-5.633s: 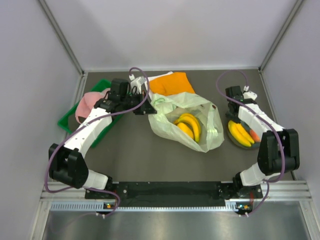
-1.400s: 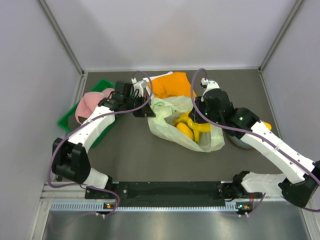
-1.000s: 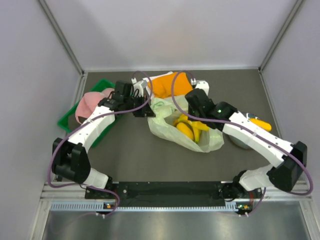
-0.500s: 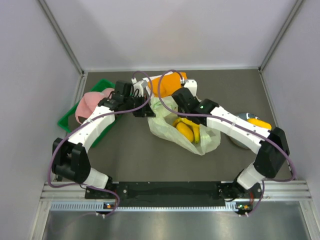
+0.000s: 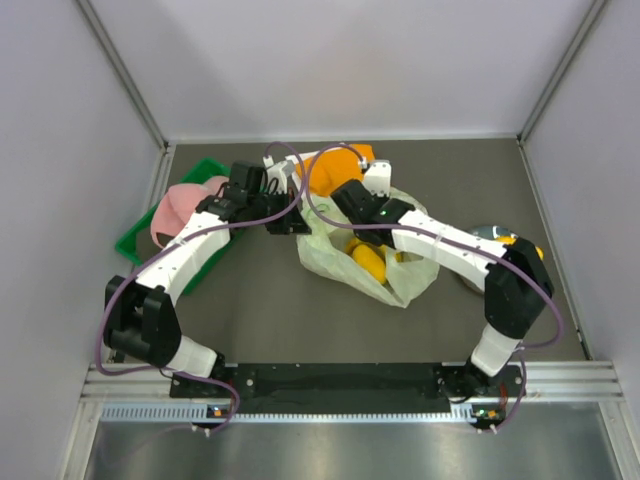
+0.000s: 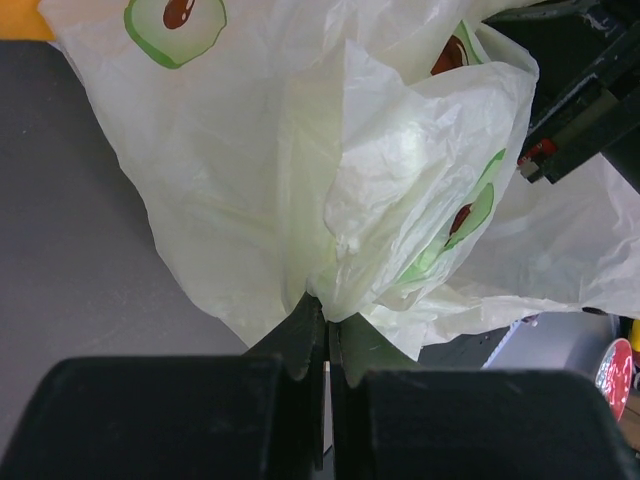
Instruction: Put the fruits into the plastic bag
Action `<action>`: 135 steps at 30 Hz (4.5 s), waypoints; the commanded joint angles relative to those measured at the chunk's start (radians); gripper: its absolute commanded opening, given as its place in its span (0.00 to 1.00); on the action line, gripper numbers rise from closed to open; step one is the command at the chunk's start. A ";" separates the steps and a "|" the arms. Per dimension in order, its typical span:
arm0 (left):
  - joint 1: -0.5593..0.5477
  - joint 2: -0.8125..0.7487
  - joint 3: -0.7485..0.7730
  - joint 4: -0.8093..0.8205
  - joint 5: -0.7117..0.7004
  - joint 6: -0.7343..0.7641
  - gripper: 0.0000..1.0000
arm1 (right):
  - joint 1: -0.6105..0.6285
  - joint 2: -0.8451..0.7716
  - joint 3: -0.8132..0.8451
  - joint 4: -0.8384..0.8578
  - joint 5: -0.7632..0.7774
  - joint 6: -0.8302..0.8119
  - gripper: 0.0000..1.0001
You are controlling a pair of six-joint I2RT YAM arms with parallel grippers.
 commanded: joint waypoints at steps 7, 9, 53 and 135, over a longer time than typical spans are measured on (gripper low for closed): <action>-0.005 -0.026 0.025 0.011 0.024 0.008 0.00 | -0.073 0.001 -0.044 0.061 -0.054 0.101 0.35; -0.004 -0.024 0.025 0.011 0.026 0.008 0.00 | -0.075 0.004 -0.037 0.051 -0.054 0.101 0.41; -0.007 -0.033 0.022 0.018 0.015 0.001 0.00 | -0.072 -0.552 -0.215 0.281 -0.783 -0.143 0.75; -0.008 -0.017 0.034 -0.005 0.012 0.018 0.00 | -1.043 -0.447 -0.659 0.136 -0.244 -0.071 0.90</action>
